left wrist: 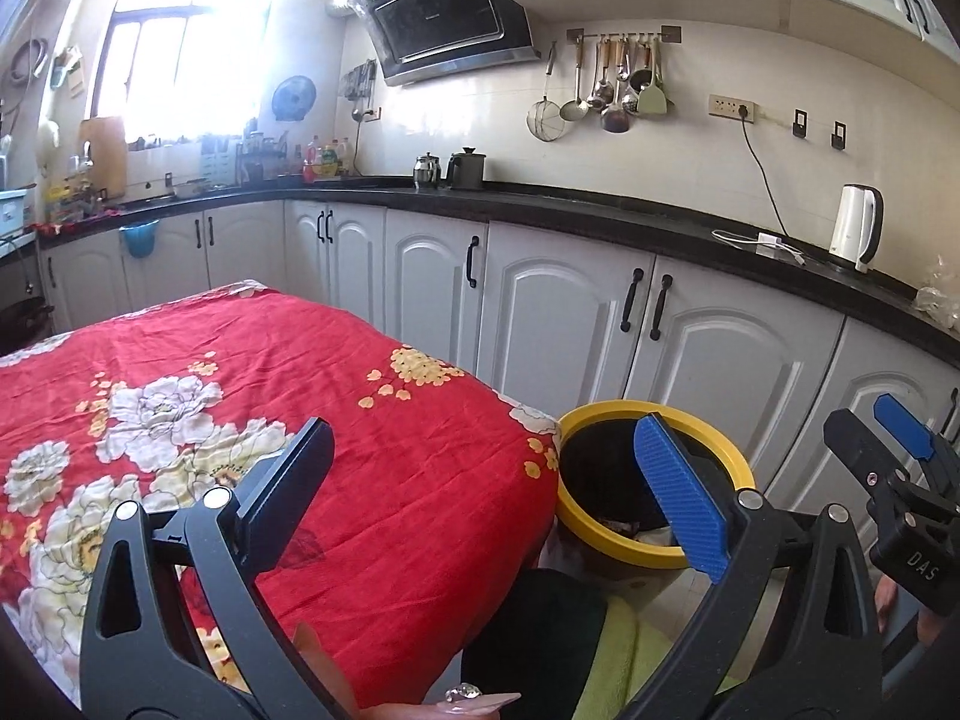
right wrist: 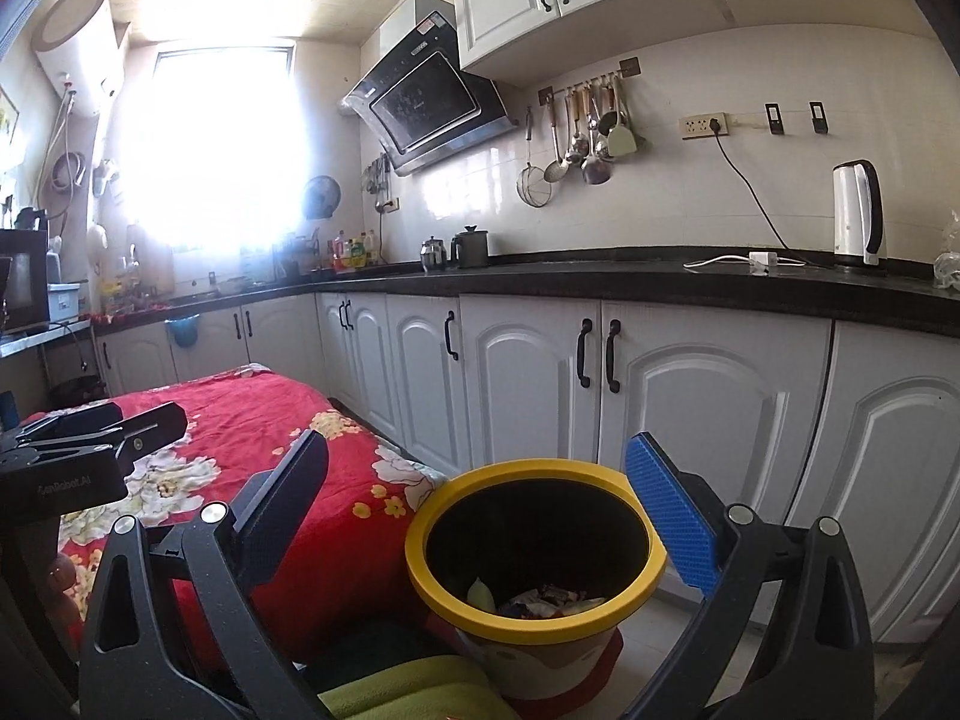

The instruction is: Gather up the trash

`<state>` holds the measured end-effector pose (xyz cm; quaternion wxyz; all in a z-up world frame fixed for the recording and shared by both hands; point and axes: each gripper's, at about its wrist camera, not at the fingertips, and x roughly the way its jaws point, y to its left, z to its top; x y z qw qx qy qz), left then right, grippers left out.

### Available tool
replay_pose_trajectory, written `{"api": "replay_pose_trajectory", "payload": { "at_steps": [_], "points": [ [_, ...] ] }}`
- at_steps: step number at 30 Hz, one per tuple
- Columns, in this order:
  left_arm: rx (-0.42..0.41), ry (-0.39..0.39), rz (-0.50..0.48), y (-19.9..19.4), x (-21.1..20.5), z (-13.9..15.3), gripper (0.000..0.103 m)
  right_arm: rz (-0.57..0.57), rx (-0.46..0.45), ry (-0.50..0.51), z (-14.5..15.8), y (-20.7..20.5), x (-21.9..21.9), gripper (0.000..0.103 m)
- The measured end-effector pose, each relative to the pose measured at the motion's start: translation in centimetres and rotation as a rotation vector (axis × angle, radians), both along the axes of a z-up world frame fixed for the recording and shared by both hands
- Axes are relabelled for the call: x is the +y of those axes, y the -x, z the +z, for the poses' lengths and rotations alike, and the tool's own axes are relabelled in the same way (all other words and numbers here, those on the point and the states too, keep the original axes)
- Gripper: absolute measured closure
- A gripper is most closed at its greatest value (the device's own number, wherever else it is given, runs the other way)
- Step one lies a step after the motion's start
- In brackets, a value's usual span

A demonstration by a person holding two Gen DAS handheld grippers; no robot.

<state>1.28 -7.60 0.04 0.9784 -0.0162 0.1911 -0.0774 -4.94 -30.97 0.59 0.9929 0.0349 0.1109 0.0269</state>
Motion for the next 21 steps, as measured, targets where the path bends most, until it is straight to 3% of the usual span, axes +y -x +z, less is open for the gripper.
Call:
{"api": "replay_pose_trajectory", "payload": {
  "at_steps": [21],
  "points": [
    [-0.001,0.001,0.002,-0.03,0.12,-0.11,0.011,0.002,0.002,0.001,-0.22,0.04,0.18,0.006]
  ]
}}
